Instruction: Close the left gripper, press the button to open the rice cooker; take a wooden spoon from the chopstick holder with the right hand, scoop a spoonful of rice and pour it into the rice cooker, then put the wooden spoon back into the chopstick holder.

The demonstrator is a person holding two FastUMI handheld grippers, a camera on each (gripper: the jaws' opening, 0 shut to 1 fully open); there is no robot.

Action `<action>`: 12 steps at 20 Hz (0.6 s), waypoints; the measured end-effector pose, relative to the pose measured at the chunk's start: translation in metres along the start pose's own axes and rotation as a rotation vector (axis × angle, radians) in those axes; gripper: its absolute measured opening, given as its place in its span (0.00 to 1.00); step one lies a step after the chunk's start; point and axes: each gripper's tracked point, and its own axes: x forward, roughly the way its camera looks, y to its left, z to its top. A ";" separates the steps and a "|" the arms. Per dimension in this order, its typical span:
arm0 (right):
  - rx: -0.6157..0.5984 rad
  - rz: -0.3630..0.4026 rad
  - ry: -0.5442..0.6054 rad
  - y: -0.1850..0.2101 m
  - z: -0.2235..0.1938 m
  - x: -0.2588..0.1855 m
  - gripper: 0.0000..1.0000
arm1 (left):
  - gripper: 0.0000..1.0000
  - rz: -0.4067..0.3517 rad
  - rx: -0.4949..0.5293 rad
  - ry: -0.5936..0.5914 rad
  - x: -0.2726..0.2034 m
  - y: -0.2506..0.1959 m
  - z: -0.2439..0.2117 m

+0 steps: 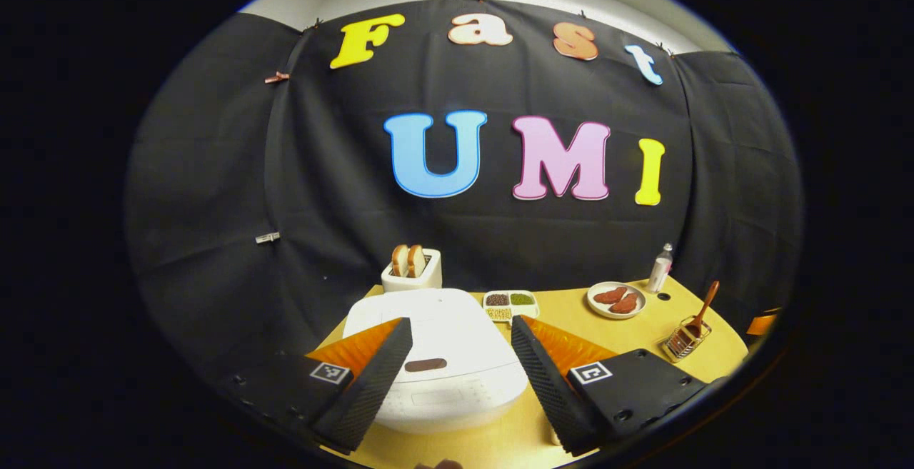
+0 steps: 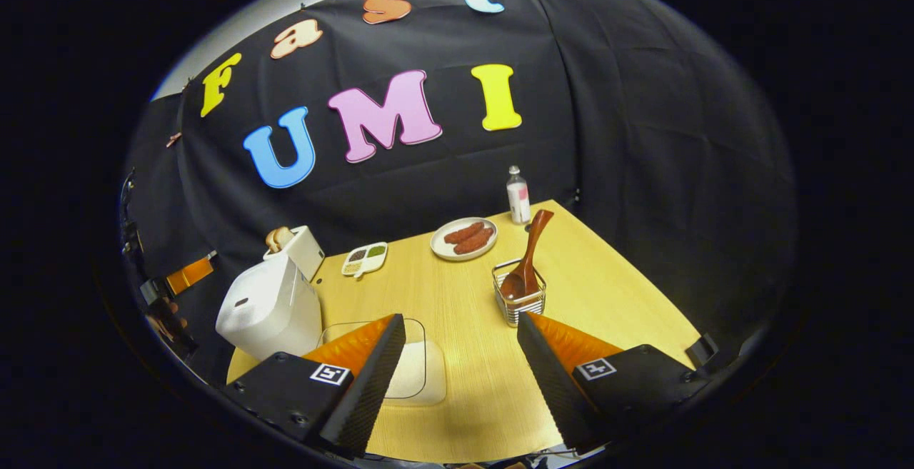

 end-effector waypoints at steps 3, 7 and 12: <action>-0.067 0.043 -0.063 -0.003 0.017 -0.019 0.99 | 0.96 0.019 -0.024 -0.065 -0.051 -0.015 0.020; -0.190 0.071 -0.142 -0.025 0.034 -0.052 0.99 | 0.96 0.011 -0.062 -0.094 -0.114 -0.045 0.022; -0.210 0.069 -0.255 -0.051 0.067 -0.088 0.99 | 0.96 -0.050 -0.071 -0.137 -0.152 -0.083 0.020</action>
